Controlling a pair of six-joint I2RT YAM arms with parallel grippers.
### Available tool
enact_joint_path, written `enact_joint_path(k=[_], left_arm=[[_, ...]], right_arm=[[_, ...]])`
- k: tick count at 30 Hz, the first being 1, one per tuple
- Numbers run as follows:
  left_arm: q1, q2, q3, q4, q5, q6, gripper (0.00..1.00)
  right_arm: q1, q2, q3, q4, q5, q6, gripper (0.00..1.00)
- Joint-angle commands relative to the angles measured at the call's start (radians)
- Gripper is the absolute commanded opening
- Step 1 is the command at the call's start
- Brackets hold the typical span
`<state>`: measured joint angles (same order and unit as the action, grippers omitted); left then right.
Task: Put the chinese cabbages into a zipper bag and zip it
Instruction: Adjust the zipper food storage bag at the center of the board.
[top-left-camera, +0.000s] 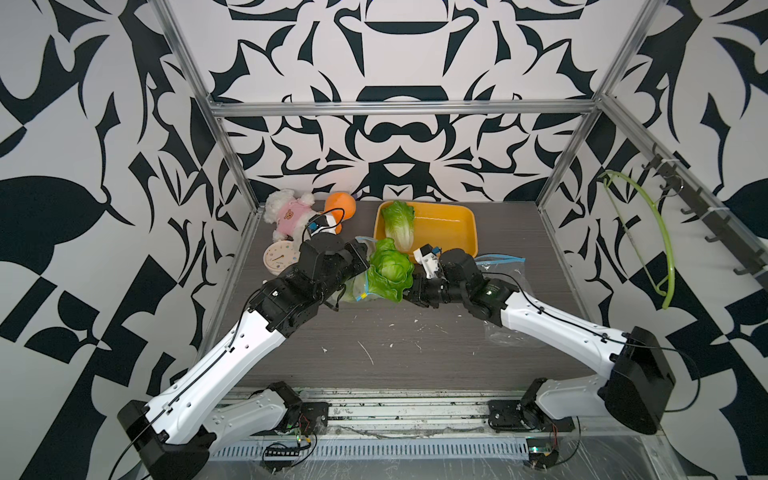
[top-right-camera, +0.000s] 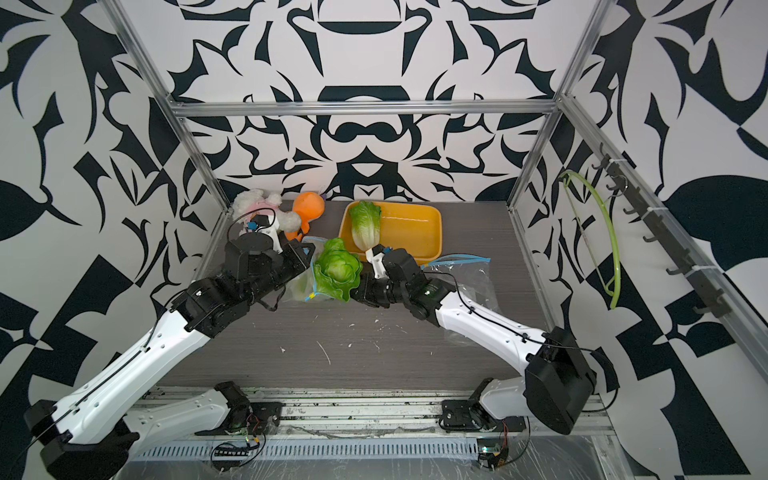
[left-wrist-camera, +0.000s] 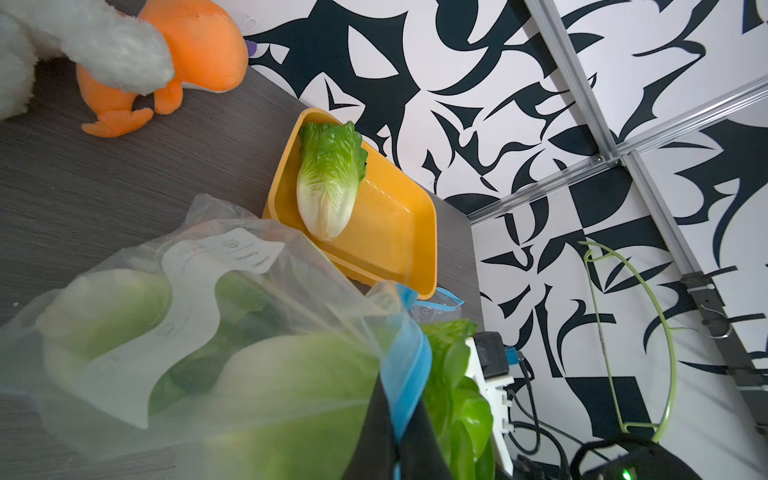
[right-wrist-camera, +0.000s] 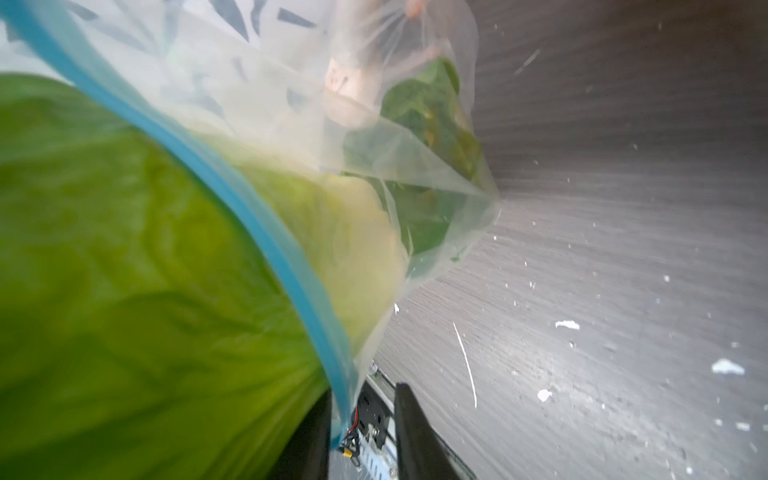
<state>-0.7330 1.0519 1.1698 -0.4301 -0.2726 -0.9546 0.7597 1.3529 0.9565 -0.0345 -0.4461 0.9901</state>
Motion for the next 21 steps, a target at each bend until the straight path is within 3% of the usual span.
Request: enact_joint_path(k=[1, 8, 13, 18, 21], left_arm=[[0.001, -0.026, 0.000, 0.073, 0.004, -0.016, 0.00], [0.001, -0.043, -0.003, 0.049, -0.012, 0.001, 0.00], [0.010, -0.068, 0.032, -0.060, -0.064, 0.083, 0.00], [0.012, -0.089, 0.108, -0.218, -0.100, 0.209, 0.00], [0.012, -0.099, 0.091, -0.208, -0.086, 0.237, 0.00]], right_arm=[[0.006, 0.009, 0.005, 0.048, 0.047, -0.029, 0.22], [0.006, -0.005, 0.044, -0.006, 0.087, -0.079, 0.00], [0.006, -0.063, 0.124, -0.105, 0.091, -0.120, 0.00], [0.007, -0.119, 0.320, -0.309, 0.064, -0.139, 0.00], [-0.003, -0.106, 0.407, -0.405, 0.066, -0.167, 0.00]])
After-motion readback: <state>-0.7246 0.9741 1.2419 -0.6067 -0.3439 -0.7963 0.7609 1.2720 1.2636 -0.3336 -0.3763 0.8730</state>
